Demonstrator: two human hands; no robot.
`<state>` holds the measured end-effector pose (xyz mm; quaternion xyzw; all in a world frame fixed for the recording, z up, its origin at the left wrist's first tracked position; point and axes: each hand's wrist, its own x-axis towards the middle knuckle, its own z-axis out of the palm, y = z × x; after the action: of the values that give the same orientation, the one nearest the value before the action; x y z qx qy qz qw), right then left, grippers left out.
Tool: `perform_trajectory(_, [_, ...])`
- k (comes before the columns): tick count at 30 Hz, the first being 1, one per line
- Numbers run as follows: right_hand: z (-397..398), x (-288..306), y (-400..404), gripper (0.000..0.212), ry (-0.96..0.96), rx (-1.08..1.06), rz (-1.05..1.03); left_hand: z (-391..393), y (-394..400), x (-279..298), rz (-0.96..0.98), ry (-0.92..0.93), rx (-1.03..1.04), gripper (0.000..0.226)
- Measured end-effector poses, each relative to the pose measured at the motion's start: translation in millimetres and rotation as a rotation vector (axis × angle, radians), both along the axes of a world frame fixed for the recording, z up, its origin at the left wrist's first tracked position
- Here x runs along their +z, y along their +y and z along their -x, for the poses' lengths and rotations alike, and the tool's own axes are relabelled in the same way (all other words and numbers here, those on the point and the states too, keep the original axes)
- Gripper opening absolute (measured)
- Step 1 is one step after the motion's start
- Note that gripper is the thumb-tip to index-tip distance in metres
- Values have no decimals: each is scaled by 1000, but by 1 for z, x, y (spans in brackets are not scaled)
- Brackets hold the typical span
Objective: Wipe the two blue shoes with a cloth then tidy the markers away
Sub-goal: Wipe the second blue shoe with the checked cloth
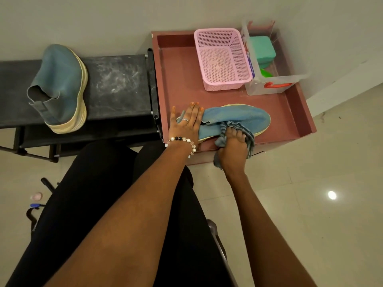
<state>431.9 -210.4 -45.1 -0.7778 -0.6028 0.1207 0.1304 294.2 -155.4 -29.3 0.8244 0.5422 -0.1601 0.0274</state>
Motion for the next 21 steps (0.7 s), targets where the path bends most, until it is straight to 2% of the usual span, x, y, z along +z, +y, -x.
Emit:
perform_trajectory(3, [-25, 3, -2, 57, 39, 172, -76, 0, 0, 0, 7, 8, -4, 92])
perform_trajectory(5, [-62, -2, -3, 53, -82, 289, -112, 1, 1, 0, 16, 11, -15, 99])
perform_trajectory(8, [-105, -3, 0, 56, -288, 283, -32, 1, 1, 1, 27, 2, -19, 102])
perform_trajectory(10, [-106, -3, 4, 58, -330, 207, 36, 0, 1, -1, 18, 11, -16, 105])
perform_trajectory(14, [-48, -3, 5, 50, -157, -42, -10, 0, 2, 1, 24, 24, -14, 106])
perform_trajectory(16, [-11, 1, 4, 48, -13, -98, -60, 0, 1, 1, 12, 18, -10, 96])
perform_trajectory(19, [10, 3, 1, 58, 78, -1, -31, 0, 0, 0, -23, -9, -10, 75])
perform_trajectory(21, [-7, 6, -3, 64, 143, 114, -90, 0, 0, 1, 1, -3, -8, 85])
